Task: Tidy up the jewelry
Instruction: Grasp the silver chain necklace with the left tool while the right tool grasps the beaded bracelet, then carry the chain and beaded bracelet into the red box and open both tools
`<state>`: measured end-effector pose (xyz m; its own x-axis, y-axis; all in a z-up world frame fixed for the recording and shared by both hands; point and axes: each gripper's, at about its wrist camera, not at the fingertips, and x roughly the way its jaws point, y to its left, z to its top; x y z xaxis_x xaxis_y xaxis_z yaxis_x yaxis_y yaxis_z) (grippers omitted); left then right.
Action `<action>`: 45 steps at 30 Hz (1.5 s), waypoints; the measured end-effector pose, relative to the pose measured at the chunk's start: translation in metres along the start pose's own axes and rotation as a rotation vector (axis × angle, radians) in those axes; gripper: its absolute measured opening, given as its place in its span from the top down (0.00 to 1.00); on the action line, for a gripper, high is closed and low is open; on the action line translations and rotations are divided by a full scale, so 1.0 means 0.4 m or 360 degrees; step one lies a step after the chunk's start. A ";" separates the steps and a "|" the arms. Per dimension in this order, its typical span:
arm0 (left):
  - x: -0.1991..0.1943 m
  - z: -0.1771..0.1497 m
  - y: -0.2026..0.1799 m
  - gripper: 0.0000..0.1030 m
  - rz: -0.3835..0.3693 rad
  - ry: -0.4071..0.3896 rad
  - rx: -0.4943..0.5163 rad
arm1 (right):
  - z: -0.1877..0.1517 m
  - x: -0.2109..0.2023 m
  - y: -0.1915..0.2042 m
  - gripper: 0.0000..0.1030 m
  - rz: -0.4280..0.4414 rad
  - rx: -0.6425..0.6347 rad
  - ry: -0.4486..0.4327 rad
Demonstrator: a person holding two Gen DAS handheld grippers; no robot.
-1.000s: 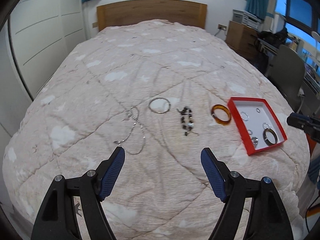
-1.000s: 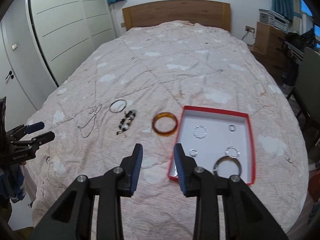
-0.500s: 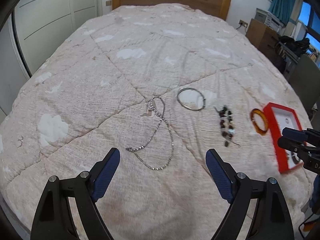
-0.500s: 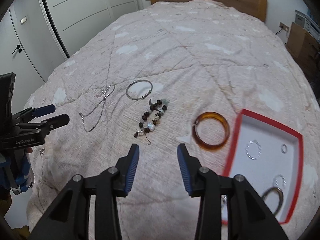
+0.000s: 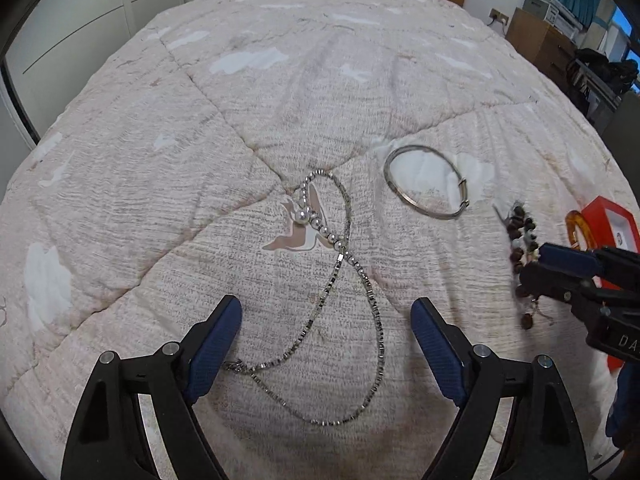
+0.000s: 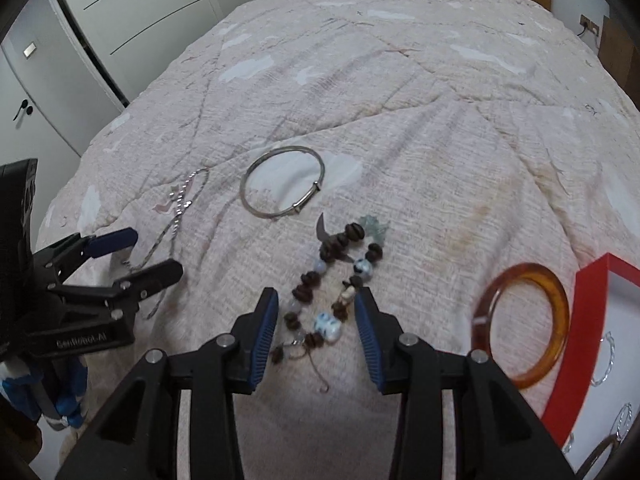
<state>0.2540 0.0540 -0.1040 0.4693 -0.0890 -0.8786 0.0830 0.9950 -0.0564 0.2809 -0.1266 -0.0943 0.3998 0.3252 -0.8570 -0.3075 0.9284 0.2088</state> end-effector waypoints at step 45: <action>-0.518 -0.174 -0.279 0.96 -0.0344 -0.0390 0.0267 | -0.287 -0.578 0.068 0.91 0.0011 -0.0058 -0.0445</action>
<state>0.0863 -0.0354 0.0513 0.6200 -0.3251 -0.7141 0.3368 0.9323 -0.1320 0.0809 -0.1972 0.0555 0.6188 0.3734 -0.6911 -0.3399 0.9204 0.1931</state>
